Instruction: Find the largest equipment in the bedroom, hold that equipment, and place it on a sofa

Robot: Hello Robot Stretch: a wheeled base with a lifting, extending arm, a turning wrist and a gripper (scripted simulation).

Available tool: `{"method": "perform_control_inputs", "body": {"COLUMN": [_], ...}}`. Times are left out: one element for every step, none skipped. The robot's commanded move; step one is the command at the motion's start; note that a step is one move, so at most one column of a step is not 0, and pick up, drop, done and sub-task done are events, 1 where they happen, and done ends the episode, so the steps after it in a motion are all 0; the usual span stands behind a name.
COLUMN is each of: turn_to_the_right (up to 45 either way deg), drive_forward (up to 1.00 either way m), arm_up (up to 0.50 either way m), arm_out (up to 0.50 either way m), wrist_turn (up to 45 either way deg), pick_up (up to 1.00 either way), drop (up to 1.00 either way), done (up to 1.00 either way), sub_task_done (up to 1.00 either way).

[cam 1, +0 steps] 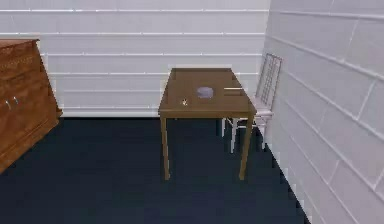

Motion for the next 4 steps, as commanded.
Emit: {"method": "perform_control_inputs", "body": {"turn_to_the_right": [-45.0,-45.0,-45.0,-27.0], "drive_forward": [0.00,0.00,0.00,0.00], "arm_up": [0.00,0.00,0.00,0.00], "arm_out": [0.00,0.00,0.00,0.00], "wrist_turn": [0.0,0.0,0.0,0.0], "pick_up": [0.00,0.00,0.00,0.00], "drop": [0.00,0.00,0.00,0.00], "done": [0.00,0.00,0.00,0.00], "sub_task_done": [0.00,0.00,0.00,0.00]}}
